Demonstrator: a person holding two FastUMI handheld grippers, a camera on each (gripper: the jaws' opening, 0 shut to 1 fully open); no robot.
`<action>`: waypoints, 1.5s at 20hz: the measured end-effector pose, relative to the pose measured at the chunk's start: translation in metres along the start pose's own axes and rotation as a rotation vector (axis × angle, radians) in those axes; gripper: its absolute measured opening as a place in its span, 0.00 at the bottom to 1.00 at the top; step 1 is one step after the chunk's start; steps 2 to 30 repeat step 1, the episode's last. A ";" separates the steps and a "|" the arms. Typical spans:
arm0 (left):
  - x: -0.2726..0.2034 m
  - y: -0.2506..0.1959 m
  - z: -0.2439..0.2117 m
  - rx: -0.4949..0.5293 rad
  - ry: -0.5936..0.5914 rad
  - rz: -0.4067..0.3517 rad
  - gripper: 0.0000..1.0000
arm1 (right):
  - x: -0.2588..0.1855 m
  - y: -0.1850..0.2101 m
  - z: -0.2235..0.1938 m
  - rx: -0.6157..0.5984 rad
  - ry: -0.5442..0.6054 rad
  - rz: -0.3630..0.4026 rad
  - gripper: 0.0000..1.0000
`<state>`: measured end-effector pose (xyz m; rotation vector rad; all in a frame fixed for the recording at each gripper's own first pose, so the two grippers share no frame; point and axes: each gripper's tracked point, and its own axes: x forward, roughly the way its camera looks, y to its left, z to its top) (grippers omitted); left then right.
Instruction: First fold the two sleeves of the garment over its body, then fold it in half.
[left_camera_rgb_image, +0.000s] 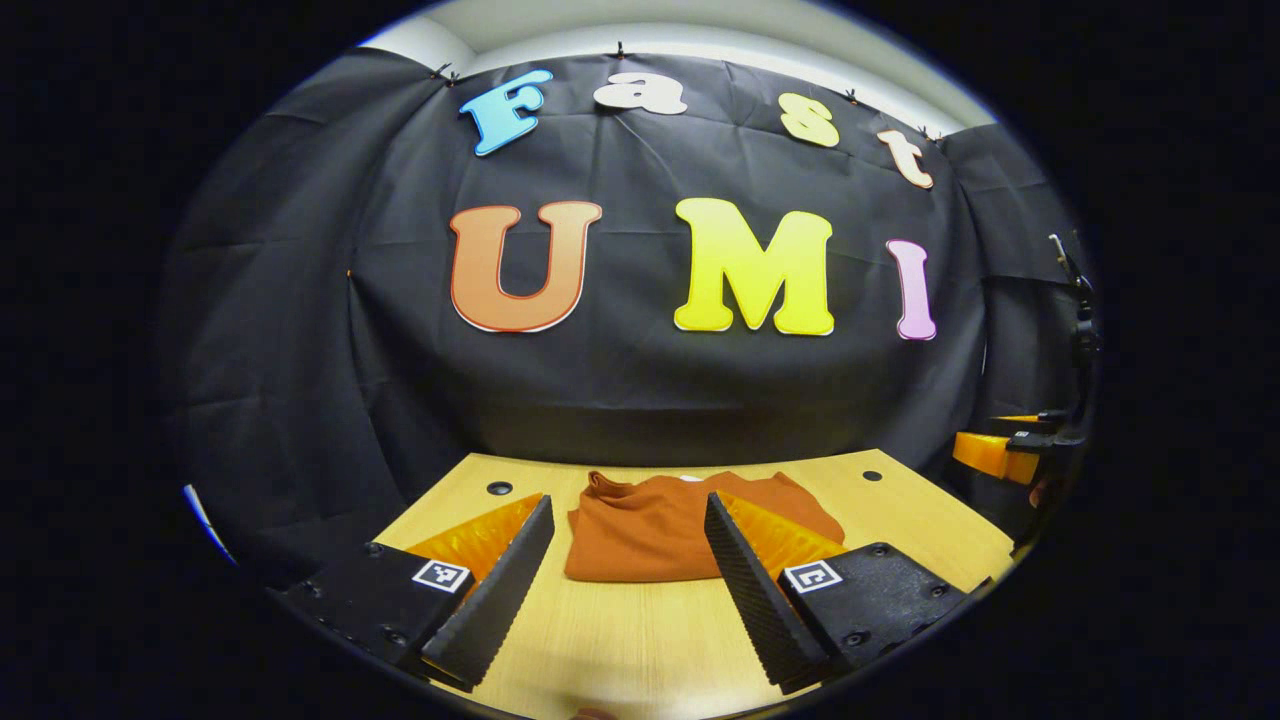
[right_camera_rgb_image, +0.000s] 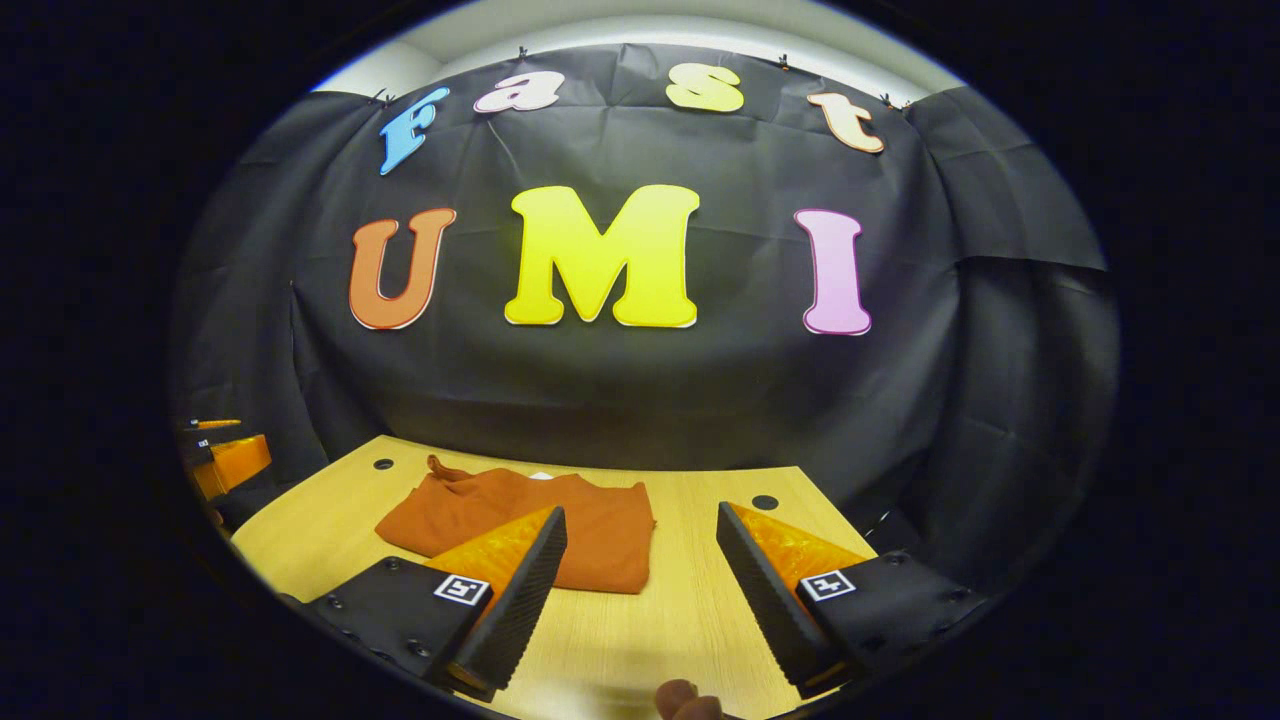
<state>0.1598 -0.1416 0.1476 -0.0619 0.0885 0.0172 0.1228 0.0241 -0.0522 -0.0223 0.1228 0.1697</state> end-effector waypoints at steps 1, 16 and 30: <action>-0.001 -0.001 0.002 -0.001 -0.007 0.000 0.98 | 0.002 0.004 0.000 -0.002 0.002 0.014 0.96; -0.001 -0.001 0.002 -0.001 -0.007 0.000 0.98 | 0.002 0.004 0.000 -0.002 0.002 0.014 0.96; -0.001 -0.001 0.002 -0.001 -0.007 0.000 0.98 | 0.002 0.004 0.000 -0.002 0.002 0.014 0.96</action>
